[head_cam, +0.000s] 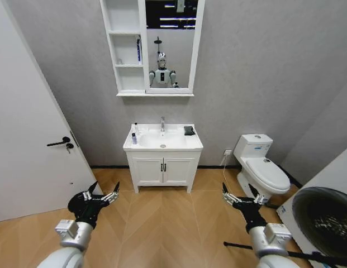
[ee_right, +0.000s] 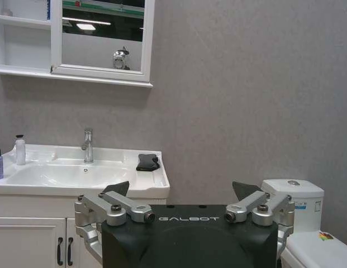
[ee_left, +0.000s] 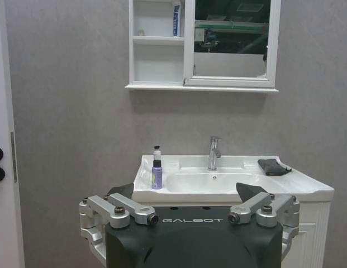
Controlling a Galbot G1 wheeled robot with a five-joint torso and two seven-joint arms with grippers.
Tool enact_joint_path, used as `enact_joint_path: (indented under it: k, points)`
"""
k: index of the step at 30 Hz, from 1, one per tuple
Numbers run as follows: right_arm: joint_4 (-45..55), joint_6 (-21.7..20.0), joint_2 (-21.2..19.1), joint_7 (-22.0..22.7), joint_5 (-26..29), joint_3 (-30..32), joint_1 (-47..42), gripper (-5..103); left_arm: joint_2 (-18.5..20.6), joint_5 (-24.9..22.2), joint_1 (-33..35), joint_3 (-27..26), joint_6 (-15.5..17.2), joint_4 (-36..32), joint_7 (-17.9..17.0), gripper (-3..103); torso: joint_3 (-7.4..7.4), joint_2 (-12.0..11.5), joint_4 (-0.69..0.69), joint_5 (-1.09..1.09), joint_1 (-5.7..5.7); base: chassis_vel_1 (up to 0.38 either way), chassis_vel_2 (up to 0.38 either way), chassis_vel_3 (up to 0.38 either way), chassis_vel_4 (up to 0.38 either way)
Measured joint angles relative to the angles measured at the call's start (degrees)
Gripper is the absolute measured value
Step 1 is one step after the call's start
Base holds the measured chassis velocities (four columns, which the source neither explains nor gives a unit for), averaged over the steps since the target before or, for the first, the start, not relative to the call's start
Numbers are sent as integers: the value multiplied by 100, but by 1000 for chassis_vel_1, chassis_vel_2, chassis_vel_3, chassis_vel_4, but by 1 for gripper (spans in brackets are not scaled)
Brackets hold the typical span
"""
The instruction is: Move facial cleanser and shampoo from washbasin to cabinet, then wipe washbasin with towel.
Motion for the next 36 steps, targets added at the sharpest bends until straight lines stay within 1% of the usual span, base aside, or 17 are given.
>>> enact_joint_path:
  k: [5, 20, 28, 34, 36]
  points:
    - [44, -2, -14, -11, -11, 2, -16, 100, -62, 42, 99, -21, -52, -38, 31, 100, 0, 0, 0, 0, 0, 0, 0, 0, 0]
    - [47, 44, -19, -76, -14, 51, -17, 100, -87, 47, 147, -56, -64, -129, 33, 100, -1, 1, 0, 1, -3, -22, 16, 19, -20]
    - [51, 68, -15, -76, -7, 73, -25, 100, -104, 61, 123, -41, -65, -130, 32, 100, 0, 1, 0, 0, 0, -182, 171, 164, -167]
    - [35, 77, 5, -77, -11, 59, -25, 100, -117, 70, 122, -32, -65, -116, 36, 100, 0, 0, -1, -1, 0, -253, 227, 245, -242]
    - [10, 86, 6, -78, -14, 62, -34, 100, -130, 80, 125, -30, -71, -92, 46, 100, 0, 0, 1, 1, 0, -293, 286, 293, -277]
